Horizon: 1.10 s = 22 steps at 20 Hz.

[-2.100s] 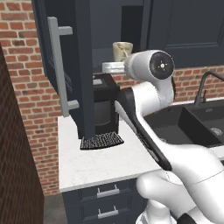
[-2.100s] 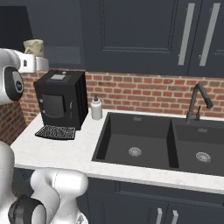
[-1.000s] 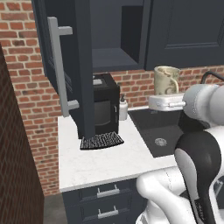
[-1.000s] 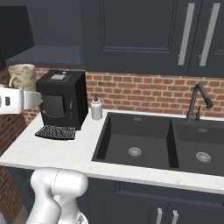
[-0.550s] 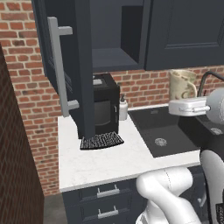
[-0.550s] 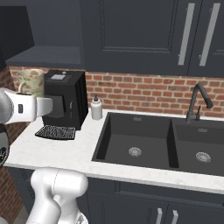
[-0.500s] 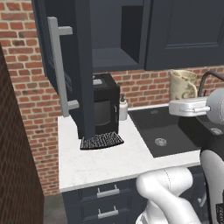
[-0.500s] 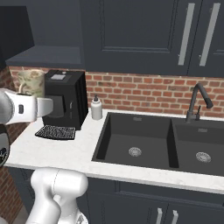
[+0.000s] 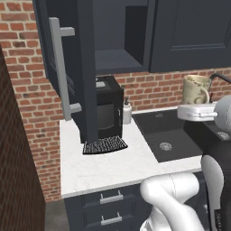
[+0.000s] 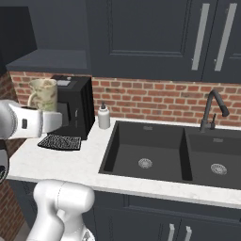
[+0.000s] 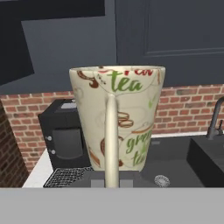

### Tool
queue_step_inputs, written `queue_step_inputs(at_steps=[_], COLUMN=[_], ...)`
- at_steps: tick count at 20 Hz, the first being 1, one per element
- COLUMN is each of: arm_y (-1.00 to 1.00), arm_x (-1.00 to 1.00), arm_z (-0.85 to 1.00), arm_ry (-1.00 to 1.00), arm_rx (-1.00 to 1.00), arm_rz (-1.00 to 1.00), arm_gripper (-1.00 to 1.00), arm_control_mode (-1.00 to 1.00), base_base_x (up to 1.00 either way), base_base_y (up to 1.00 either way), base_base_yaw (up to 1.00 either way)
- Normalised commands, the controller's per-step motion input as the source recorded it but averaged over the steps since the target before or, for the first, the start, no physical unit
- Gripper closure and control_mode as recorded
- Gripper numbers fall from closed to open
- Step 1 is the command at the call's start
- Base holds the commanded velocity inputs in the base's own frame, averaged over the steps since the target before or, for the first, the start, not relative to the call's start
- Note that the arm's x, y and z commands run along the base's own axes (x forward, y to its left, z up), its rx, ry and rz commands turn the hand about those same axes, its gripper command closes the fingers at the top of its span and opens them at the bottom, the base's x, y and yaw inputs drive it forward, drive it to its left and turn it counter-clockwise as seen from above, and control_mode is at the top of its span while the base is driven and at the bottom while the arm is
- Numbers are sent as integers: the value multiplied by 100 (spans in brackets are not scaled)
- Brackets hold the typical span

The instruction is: Gather all objects into one cabinet and sort the glasses and bowls to opposite sides.

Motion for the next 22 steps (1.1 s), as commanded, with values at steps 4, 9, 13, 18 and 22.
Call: queue_step_inputs(at_steps=[4,9,13,18,22], arm_y=[-19,0,0,1,32], arm_x=[0,0,0,0,0], arm_z=[-2,0,0,0,-1], arm_ry=[0,0,0,0,0], arm_rx=[0,0,0,0,-6], arm_rz=[-11,0,0,0,6], arm_gripper=[100,100,100,100,100], arm_control_mode=[-100,-100,-100,-100,-100], base_base_x=[0,0,0,0,0], base_base_y=[0,0,0,0,0], base_base_yaw=[0,0,0,0,0])
